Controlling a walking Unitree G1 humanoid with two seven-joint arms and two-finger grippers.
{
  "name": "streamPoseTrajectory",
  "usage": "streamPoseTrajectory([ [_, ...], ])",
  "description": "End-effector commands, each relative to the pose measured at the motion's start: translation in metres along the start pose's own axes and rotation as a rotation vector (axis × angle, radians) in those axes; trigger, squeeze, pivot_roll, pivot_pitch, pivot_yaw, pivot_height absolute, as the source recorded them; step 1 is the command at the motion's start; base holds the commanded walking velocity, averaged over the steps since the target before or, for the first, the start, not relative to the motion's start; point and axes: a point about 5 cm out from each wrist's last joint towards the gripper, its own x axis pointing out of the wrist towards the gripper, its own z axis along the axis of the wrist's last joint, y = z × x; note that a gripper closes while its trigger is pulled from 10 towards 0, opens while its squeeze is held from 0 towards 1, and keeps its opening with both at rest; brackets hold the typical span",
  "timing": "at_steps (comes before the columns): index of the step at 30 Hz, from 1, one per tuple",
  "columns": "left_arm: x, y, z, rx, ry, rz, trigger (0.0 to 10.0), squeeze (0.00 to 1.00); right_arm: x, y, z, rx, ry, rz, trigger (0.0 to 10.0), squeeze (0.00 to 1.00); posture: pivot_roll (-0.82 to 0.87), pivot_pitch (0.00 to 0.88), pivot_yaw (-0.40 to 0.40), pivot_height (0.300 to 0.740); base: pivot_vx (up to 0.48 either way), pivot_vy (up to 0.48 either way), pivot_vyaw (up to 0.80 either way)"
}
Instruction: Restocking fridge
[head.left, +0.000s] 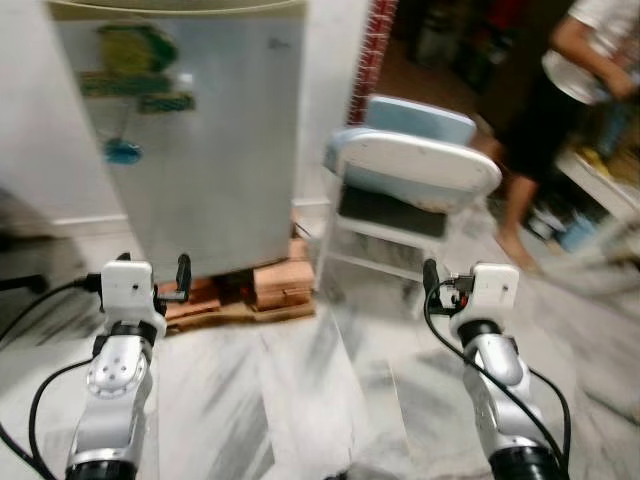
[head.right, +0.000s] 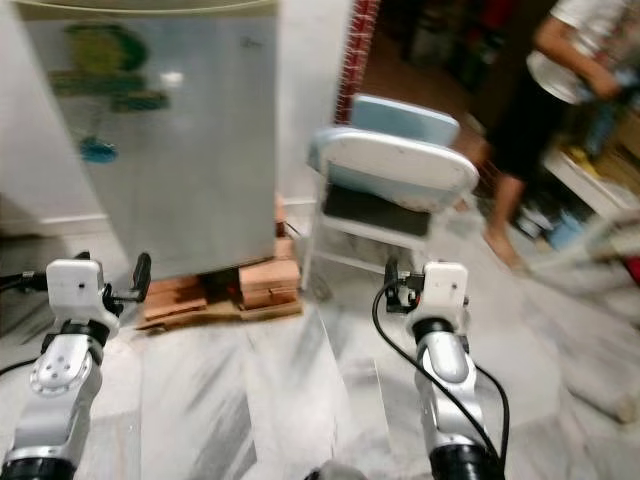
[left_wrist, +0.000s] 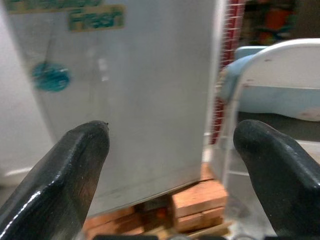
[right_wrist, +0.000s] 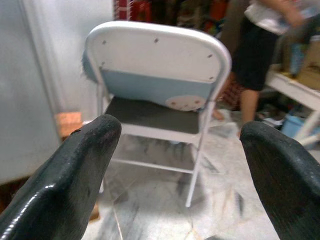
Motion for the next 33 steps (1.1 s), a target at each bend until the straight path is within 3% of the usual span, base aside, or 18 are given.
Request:
streamPoseTrajectory([
  [1,-0.0004,0.0082,0.0012,0.012,-0.004,0.022,10.0,0.0,0.0039,0.007,0.0072,0.008,-0.03,0.018,10.0,0.0,0.04,0.0,-0.042,0.74,0.0,0.48,-0.8],
  [4,0.0003,0.0086,0.0012,0.01,-0.004,0.019,10.0,0.0,0.0051,0.0077,0.008,0.013,-0.036,0.019,10.0,0.0,0.04,0.0,-0.041,0.74,0.0,0.48,-0.8],
  [25,0.0008,0.0096,0.0007,0.008,-0.004,-0.001,10.0,0.0,0.0089,0.0089,0.0101,0.012,-0.048,0.019,10.0,0.0,0.05,0.0,-0.036,0.74,0.0,0.48,0.0],
  [33,0.0015,0.0103,-0.0002,0.009,0.0,-0.006,10.0,0.0,0.0084,0.0081,0.0091,0.01,-0.046,0.012,10.0,0.0,0.05,0.0,-0.032,0.74,0.0,0.48,-0.7],
])
